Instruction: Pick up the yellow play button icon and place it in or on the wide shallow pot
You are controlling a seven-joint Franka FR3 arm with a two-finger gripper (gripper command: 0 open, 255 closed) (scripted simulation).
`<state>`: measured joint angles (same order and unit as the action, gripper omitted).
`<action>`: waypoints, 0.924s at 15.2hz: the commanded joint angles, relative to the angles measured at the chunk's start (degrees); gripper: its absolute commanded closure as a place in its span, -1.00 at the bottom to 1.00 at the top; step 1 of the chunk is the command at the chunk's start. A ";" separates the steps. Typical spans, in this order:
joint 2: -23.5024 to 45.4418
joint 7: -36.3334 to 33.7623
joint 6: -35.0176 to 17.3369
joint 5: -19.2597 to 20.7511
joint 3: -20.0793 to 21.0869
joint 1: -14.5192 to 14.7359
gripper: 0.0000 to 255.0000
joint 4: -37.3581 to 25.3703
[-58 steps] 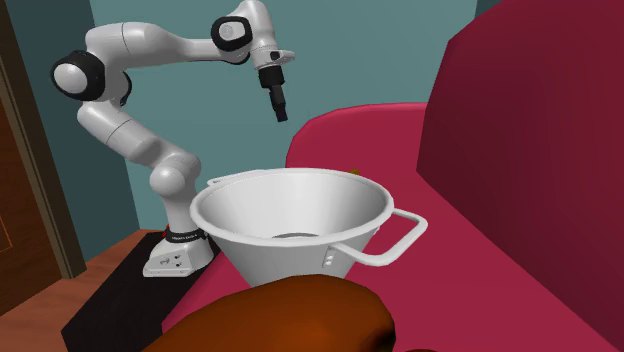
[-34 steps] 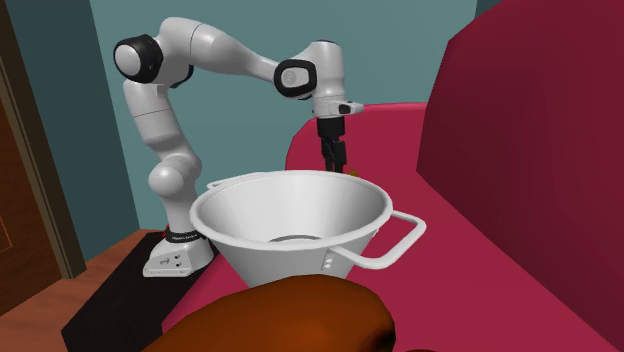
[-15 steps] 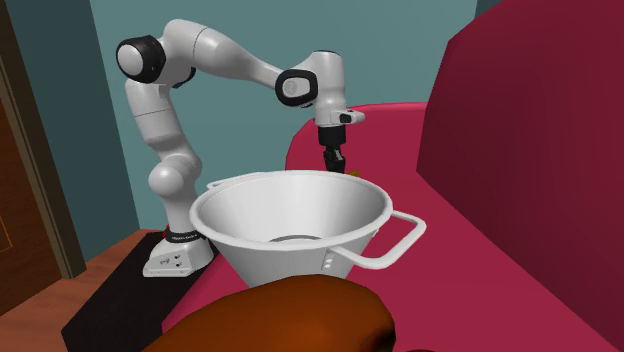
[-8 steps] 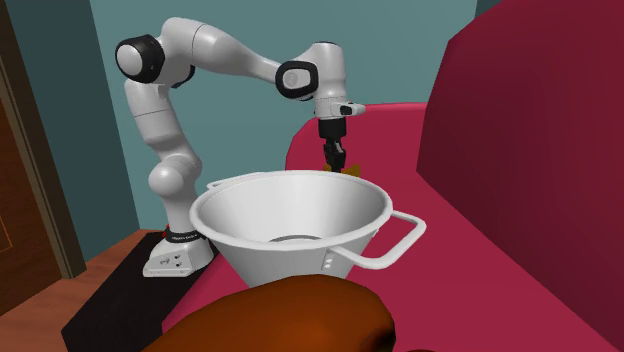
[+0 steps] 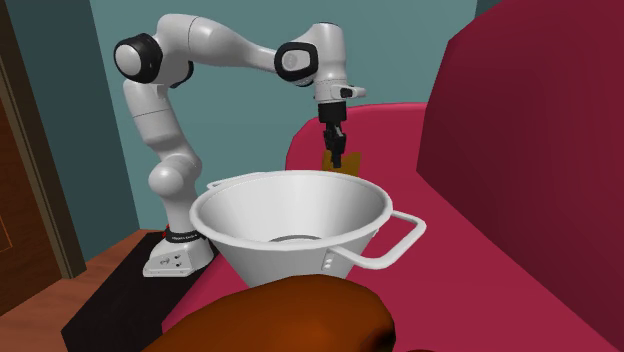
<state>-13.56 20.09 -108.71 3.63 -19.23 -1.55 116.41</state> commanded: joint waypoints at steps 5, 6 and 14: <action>0.09 0.01 4.75 -0.14 0.19 0.13 1.00 -4.82; 0.15 0.02 5.52 -0.17 0.21 0.15 1.00 -5.65; 1.13 0.23 11.74 -0.55 0.29 0.32 1.00 -12.81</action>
<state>-12.59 20.36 -97.98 3.13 -19.00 -1.29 104.76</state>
